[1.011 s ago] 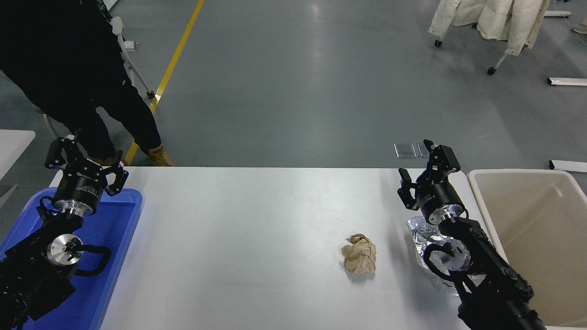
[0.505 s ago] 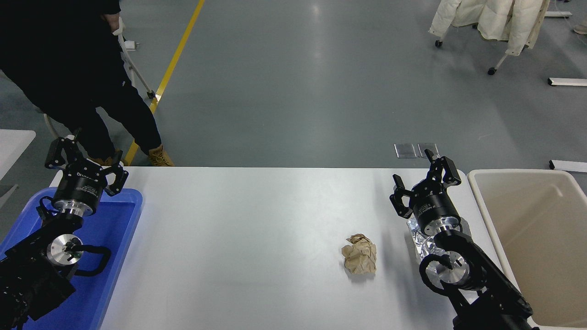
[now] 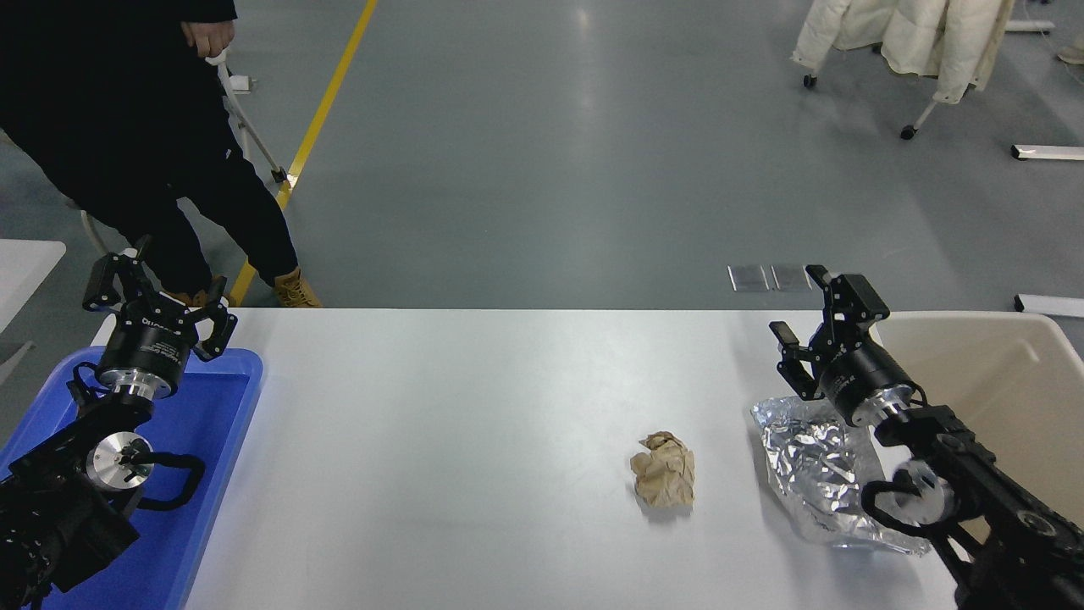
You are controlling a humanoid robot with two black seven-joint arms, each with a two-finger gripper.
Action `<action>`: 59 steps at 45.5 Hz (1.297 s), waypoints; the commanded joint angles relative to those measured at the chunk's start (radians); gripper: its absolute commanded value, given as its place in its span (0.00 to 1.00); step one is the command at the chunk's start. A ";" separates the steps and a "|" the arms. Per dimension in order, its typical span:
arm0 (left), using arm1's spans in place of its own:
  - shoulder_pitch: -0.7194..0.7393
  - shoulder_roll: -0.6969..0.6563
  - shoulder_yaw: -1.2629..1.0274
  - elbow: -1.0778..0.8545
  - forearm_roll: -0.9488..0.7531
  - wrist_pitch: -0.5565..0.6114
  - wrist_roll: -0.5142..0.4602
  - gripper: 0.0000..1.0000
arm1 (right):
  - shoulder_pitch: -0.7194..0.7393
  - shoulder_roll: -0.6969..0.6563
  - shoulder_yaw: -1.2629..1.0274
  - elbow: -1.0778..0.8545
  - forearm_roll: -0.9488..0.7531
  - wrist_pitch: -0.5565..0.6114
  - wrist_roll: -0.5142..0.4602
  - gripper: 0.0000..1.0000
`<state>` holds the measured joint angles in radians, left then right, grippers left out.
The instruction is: Clean the table surface
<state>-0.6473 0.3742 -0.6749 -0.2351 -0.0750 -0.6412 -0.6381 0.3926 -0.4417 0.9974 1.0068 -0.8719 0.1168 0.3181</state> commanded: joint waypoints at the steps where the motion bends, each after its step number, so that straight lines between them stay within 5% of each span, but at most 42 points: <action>1: 0.000 0.000 0.000 0.000 0.001 0.000 0.000 1.00 | 0.011 -0.158 -0.124 0.061 -0.269 0.009 -0.001 0.98; 25: 0.000 0.000 0.000 -0.001 0.000 0.000 0.000 1.00 | 0.072 -0.422 -0.335 0.078 -0.553 0.135 0.009 0.98; 59: 0.000 0.000 0.000 0.000 0.001 0.000 0.000 1.00 | 0.107 -0.443 -0.594 0.023 -0.565 0.141 0.004 0.98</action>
<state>-0.6473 0.3743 -0.6749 -0.2351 -0.0751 -0.6412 -0.6381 0.4887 -0.9025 0.4369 1.0705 -1.4314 0.2605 0.3237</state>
